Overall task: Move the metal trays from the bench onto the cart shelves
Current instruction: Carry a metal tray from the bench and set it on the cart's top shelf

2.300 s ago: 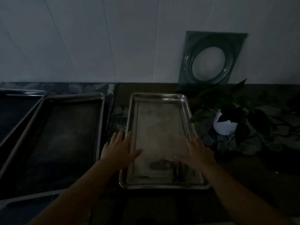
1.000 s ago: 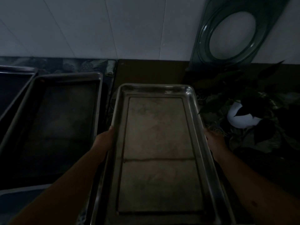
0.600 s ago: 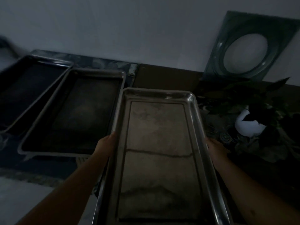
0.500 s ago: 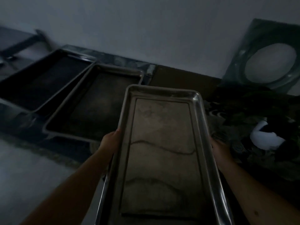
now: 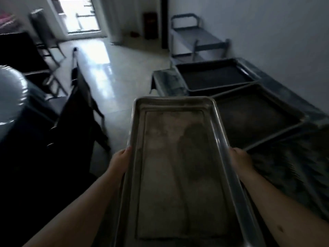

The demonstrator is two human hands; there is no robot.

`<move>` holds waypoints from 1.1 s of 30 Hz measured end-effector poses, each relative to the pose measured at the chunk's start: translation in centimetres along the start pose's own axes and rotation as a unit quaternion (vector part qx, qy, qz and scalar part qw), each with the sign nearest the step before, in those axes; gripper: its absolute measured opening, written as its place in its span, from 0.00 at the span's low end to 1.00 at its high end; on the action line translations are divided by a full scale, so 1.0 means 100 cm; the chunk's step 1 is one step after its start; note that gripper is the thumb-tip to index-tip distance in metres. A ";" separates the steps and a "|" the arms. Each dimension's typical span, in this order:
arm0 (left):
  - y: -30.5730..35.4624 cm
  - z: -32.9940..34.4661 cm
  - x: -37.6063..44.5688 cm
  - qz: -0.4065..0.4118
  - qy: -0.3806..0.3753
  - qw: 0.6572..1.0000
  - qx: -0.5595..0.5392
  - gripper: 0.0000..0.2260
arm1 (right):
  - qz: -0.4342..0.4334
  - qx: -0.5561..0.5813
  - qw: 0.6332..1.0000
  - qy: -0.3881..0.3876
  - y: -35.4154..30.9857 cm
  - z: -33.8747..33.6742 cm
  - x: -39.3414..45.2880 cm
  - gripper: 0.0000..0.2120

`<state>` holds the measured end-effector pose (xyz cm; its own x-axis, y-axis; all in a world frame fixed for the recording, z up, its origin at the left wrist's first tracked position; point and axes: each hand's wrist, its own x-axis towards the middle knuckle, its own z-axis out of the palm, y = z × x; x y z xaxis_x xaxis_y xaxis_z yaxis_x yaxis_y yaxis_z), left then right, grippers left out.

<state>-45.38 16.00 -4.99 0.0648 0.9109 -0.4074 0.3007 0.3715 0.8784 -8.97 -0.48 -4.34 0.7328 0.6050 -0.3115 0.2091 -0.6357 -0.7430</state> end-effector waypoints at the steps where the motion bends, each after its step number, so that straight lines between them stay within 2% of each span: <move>1: -0.004 -0.016 -0.002 -0.003 0.024 1.000 -0.008 0.19 | -0.013 -0.016 1.000 -0.022 -0.016 0.014 0.005 0.18; 5: -0.014 -0.064 -0.004 -0.016 0.084 0.996 -0.035 0.17 | -0.053 -0.034 0.994 -0.086 -0.063 0.063 0.024 0.20; 11: -0.017 -0.100 0.028 -0.031 0.116 0.991 -0.054 0.17 | -0.065 -0.052 0.990 -0.118 -0.098 0.116 0.045 0.22; 22: 0.034 -0.157 0.167 -0.024 0.115 0.993 -0.023 0.17 | -0.052 -0.023 0.994 -0.089 -0.199 0.207 0.112 0.17; 33: 0.081 -0.171 0.311 -0.044 0.136 0.990 -0.017 0.20 | -0.057 0.027 0.991 -0.118 -0.290 0.281 0.221 0.16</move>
<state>-57.18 50.43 -6.33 -0.2201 0.8876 -0.4045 0.2615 0.4532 0.8522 -17.01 44.85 -6.29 0.5337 0.7707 -0.3482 0.2426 -0.5339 -0.8100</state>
